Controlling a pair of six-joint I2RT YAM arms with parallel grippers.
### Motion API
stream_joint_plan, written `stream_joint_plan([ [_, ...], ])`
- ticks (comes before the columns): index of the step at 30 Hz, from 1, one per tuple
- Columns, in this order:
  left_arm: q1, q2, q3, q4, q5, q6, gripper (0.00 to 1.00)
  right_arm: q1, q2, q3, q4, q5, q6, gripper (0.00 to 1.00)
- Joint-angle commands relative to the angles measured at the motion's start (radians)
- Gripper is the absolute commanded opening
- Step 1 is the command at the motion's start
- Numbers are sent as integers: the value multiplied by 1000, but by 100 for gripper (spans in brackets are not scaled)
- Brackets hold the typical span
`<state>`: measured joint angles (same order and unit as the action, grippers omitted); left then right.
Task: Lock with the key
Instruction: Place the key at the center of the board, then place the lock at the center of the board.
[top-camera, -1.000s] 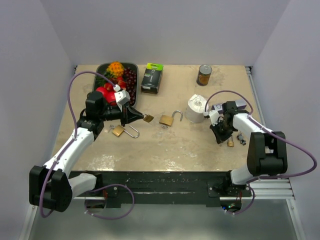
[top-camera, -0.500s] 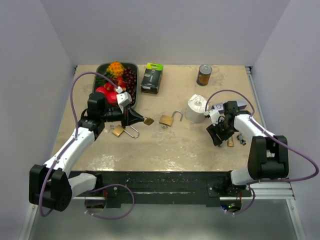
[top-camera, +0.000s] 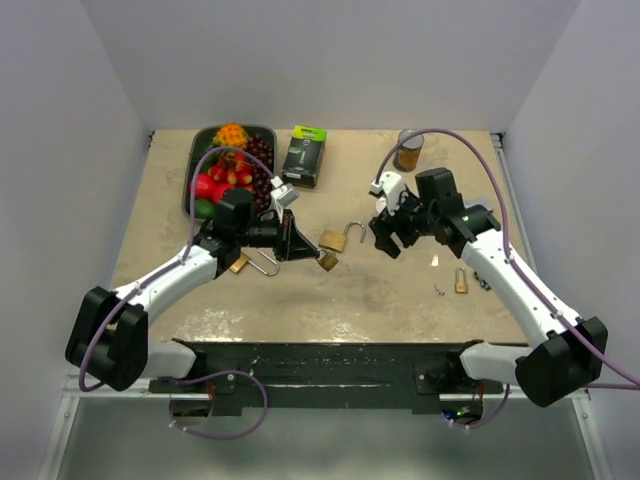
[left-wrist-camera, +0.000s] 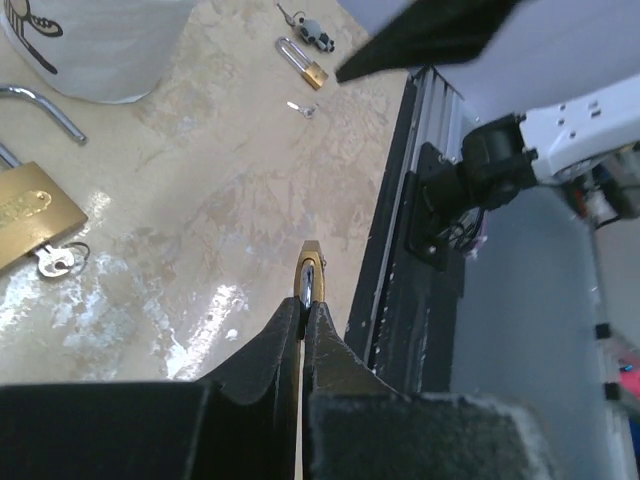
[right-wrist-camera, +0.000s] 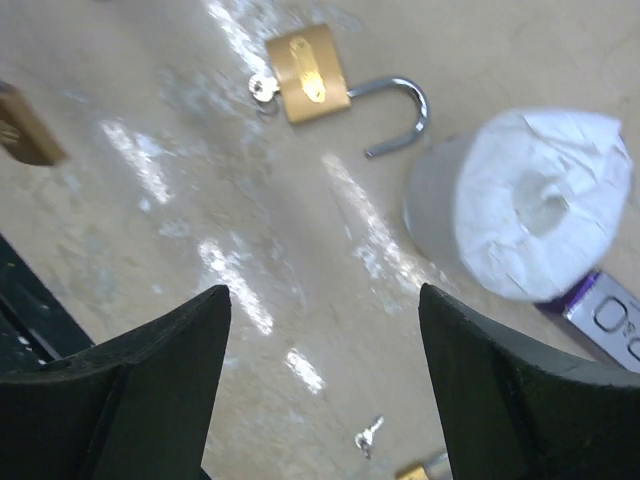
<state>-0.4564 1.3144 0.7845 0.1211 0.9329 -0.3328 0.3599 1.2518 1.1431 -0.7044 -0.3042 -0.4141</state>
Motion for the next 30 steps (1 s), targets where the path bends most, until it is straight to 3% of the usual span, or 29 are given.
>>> stream_joint_plan([
  [1,-1,42,74,130,-19,-254,0,138,-22,44,101,-38,161,80],
  [6,-5,72,91,152,-31,-310,0,292,20,46,203,28,208,80],
  [15,-8,86,108,135,-51,-331,0,408,75,78,238,68,198,78],
  [30,-19,92,117,152,-55,-336,0,458,113,60,273,232,178,58],
])
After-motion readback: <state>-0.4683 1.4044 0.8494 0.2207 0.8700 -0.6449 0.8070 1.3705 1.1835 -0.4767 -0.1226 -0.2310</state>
